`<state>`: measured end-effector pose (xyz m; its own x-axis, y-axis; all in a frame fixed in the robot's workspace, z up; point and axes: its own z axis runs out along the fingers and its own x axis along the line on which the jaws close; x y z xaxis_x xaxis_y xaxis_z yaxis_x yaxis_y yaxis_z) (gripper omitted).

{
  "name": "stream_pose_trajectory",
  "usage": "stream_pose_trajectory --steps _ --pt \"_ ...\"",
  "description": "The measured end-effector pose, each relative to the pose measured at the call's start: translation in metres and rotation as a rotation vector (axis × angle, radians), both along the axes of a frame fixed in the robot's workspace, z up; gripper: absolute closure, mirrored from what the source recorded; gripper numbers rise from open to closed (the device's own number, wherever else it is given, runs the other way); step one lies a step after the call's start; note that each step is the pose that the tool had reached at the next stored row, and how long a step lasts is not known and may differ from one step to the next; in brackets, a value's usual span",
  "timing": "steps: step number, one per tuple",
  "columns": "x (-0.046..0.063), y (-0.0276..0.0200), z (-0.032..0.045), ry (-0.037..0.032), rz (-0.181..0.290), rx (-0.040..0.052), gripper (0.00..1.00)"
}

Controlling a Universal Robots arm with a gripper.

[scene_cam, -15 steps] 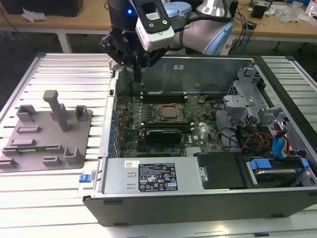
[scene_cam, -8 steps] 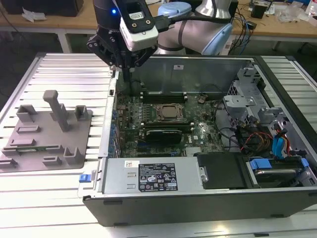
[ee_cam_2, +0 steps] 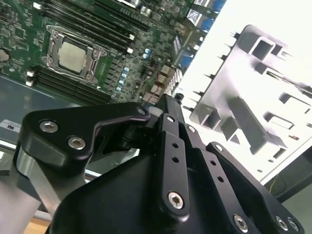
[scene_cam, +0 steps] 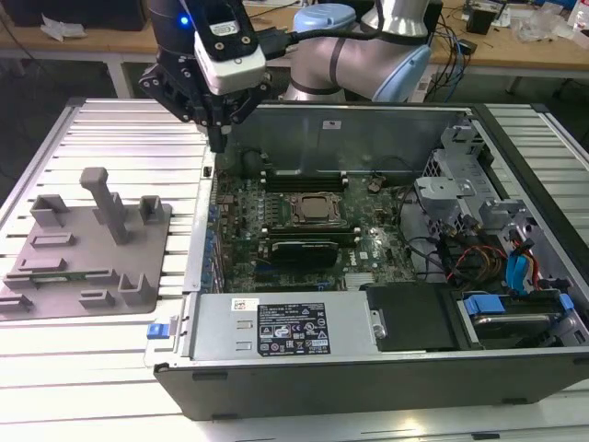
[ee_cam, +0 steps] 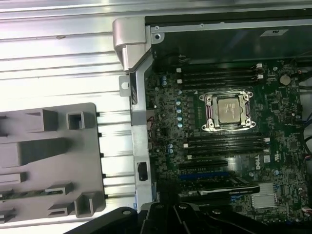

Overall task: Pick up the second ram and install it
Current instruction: 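Reach for the second ram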

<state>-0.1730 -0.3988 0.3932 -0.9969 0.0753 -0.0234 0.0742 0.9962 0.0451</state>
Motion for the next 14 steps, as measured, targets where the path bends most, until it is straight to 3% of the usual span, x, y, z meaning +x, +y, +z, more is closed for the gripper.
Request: stream_pose_trajectory --steps 14 --pt "-0.049 0.0000 -0.0006 -0.0005 0.000 0.0000 0.92"
